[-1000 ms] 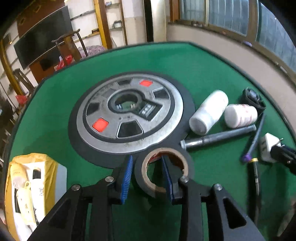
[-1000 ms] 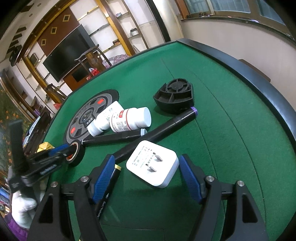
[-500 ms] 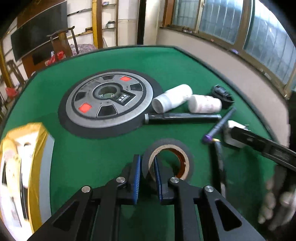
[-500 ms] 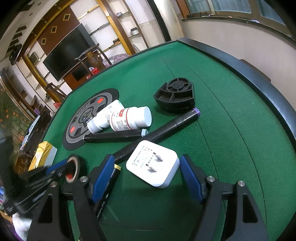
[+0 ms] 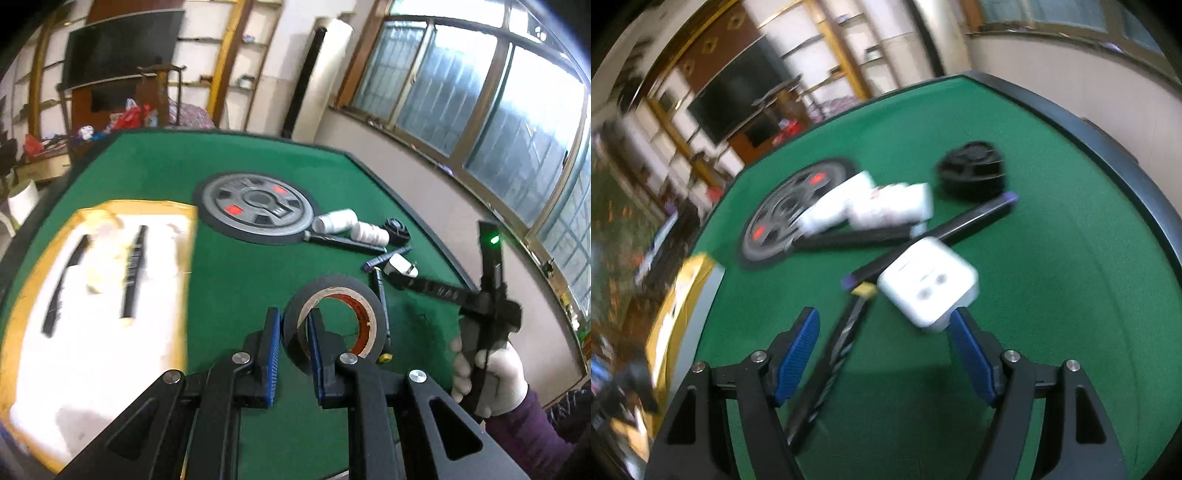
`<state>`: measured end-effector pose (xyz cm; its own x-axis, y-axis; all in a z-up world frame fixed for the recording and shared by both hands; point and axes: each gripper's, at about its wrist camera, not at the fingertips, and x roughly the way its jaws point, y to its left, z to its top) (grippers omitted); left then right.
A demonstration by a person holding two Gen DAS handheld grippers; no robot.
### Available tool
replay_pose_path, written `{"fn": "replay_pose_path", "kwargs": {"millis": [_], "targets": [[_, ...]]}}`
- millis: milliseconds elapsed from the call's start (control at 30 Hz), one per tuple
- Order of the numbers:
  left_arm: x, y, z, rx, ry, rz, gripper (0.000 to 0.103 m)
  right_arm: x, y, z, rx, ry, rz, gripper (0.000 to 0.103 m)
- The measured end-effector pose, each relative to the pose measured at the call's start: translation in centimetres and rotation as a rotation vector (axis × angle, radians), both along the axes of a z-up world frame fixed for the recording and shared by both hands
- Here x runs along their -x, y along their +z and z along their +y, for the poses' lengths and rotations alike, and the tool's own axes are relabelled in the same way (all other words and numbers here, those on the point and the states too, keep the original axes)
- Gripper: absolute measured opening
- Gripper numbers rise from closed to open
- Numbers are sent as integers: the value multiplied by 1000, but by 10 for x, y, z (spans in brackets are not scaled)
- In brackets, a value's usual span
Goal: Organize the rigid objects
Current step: 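Lift the tape roll with the left tool while the right tool grasps a black marker, then carry tape roll and marker into the tray and open the left tool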
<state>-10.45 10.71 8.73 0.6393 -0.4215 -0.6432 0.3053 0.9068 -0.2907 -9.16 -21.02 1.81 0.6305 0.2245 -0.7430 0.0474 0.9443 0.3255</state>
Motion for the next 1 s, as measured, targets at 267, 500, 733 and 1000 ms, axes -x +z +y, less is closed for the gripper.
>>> {"fn": "replay_pose_path", "kwargs": {"millis": [267,500,733,1000], "targets": [[27,4,54,35,97,-47,14,-16,-12,81,334,46,72,43],[33,-4,104,79,189,-46,14,-7,-6,64,173,58,33,15],[24,-25,140,94,267,12,14,16,27,60,-74,184,-66,15],[-11,-39,158,-15,320,103,14,11,65,120,-203,355,-98,15]]}}
